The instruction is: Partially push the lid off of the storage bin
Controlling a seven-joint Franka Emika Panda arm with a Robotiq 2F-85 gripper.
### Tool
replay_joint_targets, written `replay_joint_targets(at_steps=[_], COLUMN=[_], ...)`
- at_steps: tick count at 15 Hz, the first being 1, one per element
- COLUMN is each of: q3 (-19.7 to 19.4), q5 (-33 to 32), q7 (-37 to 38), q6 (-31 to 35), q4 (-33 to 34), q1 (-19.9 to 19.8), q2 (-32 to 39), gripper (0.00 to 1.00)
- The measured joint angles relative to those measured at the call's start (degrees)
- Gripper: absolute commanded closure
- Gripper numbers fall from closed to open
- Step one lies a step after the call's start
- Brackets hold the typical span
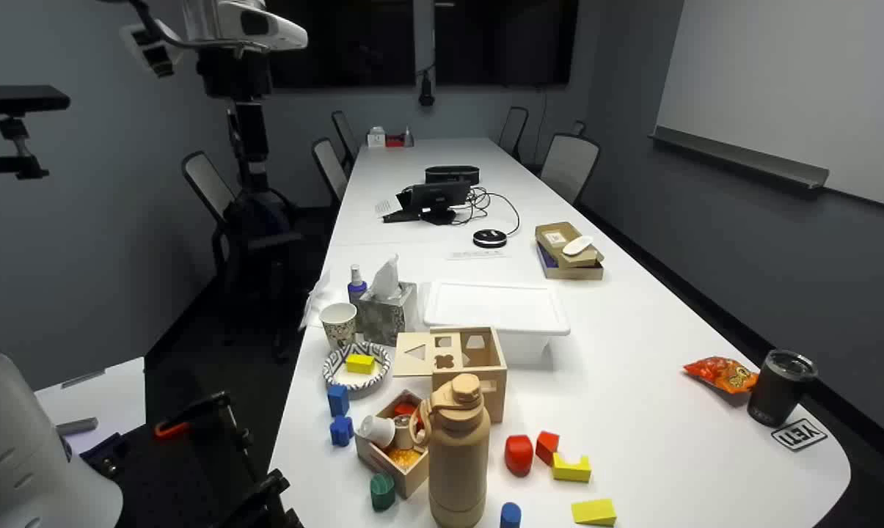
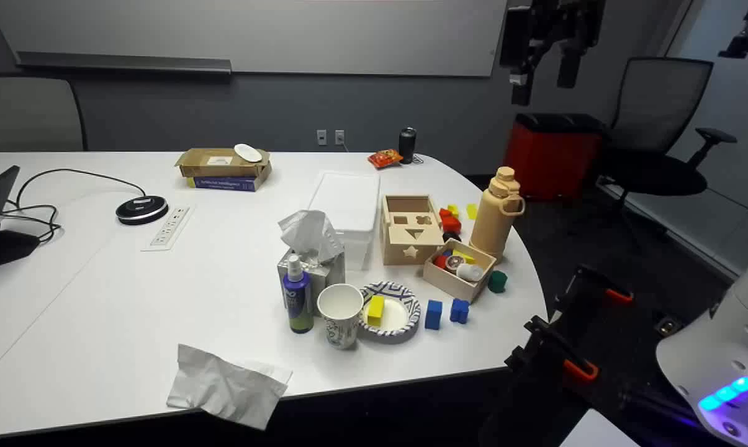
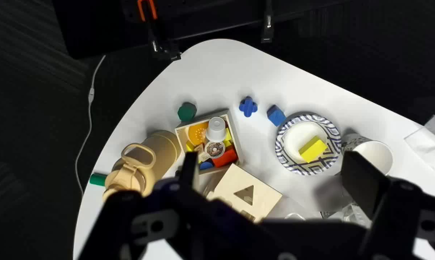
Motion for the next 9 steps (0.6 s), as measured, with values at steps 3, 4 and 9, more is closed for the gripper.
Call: replay_joint_targets(at_steps=[3,4,9], q3=[0.0,-0.1,-2.9], q5=[0.0,0.0,0.2], q7=[0.0,-0.2,-10.3], q6=[0.0,0.0,4.8], q4=[0.0,0.0,1.8], q1=[0.0,0.1,1.2], q2=[0.0,0.1,8.0], gripper=[0.00,0.00,0.00])
